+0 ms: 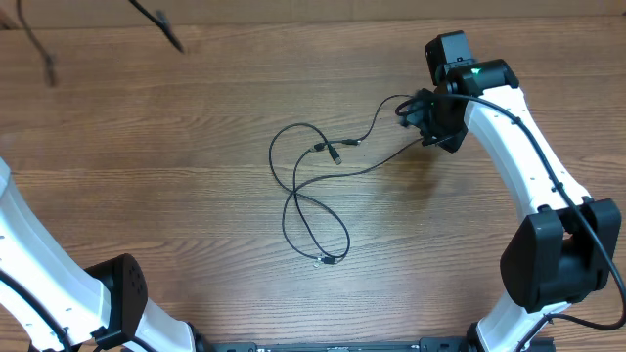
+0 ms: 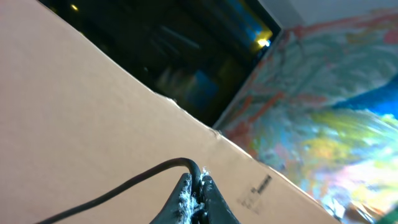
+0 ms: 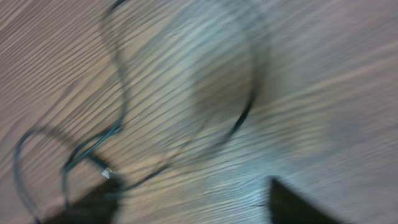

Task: Untangle cables

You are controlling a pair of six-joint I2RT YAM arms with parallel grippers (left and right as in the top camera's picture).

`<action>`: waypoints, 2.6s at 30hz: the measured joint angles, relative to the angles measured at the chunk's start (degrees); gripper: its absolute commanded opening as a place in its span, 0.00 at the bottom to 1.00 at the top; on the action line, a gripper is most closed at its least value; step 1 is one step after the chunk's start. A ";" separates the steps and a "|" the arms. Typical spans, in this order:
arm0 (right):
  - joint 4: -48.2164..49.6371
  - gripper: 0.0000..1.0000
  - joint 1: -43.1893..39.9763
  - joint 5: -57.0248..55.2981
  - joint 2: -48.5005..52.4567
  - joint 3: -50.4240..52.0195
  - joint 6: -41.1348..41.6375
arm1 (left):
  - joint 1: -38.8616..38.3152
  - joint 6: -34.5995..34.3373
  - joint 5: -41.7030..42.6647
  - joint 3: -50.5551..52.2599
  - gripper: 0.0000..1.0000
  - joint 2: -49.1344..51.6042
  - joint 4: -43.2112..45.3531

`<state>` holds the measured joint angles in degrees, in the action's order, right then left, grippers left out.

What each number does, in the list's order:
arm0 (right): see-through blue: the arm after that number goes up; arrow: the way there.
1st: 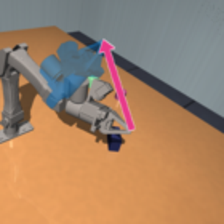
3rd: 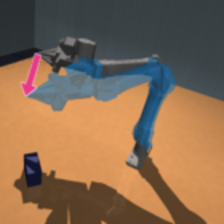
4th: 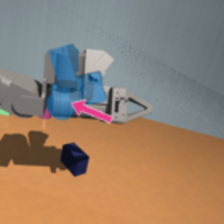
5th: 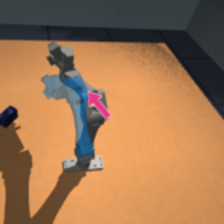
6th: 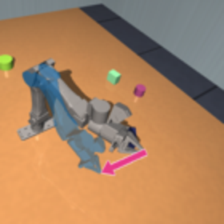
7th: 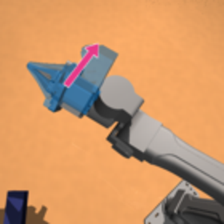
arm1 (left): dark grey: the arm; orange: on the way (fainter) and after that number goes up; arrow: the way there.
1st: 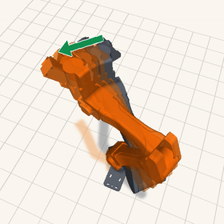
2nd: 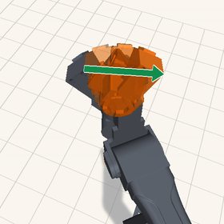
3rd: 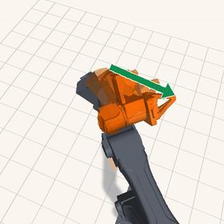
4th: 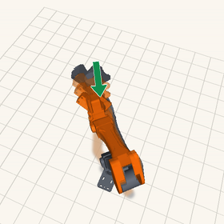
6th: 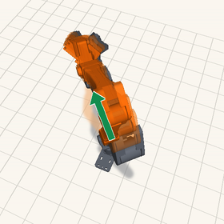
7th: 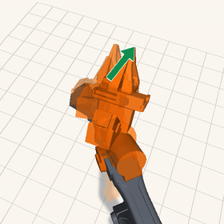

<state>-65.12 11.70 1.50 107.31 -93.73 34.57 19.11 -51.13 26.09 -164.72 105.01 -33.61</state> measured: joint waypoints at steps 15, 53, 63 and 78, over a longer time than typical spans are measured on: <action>6.73 1.00 1.90 40.61 0.02 -6.32 -24.09 | -11.52 -10.32 16.22 -0.04 0.04 0.00 -25.22; 23.69 0.04 12.81 55.32 0.00 -9.14 -28.46 | -20.63 -26.25 16.33 -0.04 0.04 0.00 -34.42; 19.43 0.04 11.54 44.70 0.00 -9.14 -21.81 | -20.63 -7.15 -2.58 -0.09 0.33 0.00 -47.56; 31.28 0.04 11.47 50.69 0.02 -9.25 -16.63 | -20.65 14.88 -5.70 0.11 0.45 0.02 -54.62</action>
<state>-33.85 23.18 52.18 107.33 -102.98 17.93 -1.54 -36.25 20.38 -164.62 105.03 -88.23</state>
